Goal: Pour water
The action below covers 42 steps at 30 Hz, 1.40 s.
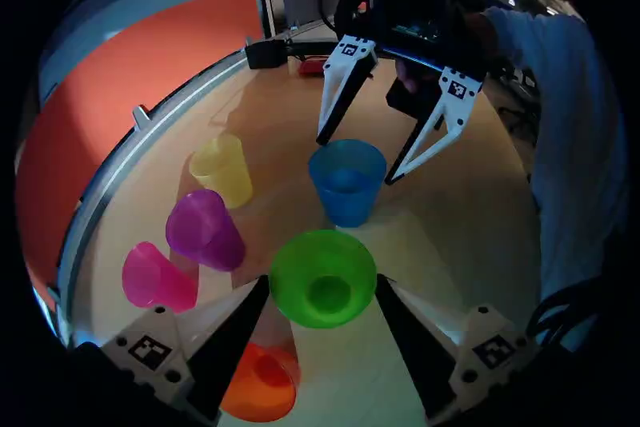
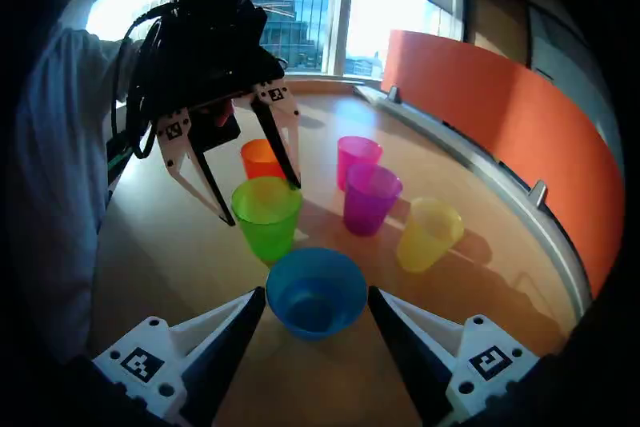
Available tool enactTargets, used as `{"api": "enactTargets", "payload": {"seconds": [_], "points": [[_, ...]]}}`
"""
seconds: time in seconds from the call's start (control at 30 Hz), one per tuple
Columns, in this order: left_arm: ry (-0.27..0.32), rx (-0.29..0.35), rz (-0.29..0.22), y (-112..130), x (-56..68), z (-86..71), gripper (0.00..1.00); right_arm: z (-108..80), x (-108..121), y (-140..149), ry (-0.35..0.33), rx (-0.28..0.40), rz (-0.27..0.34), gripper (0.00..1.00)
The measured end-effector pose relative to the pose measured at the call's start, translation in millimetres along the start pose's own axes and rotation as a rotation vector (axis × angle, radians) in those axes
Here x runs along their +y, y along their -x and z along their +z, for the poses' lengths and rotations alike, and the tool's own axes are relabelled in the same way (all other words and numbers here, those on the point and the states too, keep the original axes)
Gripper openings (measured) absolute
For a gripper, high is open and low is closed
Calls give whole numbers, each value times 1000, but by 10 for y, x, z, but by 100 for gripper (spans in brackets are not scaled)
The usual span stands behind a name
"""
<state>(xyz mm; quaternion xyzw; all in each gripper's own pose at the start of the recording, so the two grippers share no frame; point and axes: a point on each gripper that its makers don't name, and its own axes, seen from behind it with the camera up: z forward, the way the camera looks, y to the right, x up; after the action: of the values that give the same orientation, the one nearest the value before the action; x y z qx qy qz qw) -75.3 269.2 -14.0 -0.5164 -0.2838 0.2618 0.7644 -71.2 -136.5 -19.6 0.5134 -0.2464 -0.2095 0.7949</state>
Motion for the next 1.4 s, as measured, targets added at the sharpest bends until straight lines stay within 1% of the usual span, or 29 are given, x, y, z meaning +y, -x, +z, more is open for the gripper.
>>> {"api": "enactTargets", "payload": {"seconds": [0.17,0.4,0.53,0.63,0.9,1.0,1.2,1.4], "points": [[1,-4,1,-2,2,42,98,56,2,30,-8,-6,2,100],[0,1,-13,-12,-10,81,97,93,17,60,-10,-10,4,100],[6,-3,-18,9,5,97,90,93,27,60,-9,-9,5,100],[10,-1,-15,9,25,96,89,98,29,58,-10,-8,4,100],[14,3,-18,-1,47,75,90,153,14,62,-15,-11,-3,100],[16,8,-24,-16,53,58,89,164,3,71,-16,-15,-8,95],[12,20,-30,-45,41,10,89,143,-32,79,-20,-15,-11,94],[5,46,-46,-105,31,-82,89,92,-27,73,-4,-14,0,93]]}}
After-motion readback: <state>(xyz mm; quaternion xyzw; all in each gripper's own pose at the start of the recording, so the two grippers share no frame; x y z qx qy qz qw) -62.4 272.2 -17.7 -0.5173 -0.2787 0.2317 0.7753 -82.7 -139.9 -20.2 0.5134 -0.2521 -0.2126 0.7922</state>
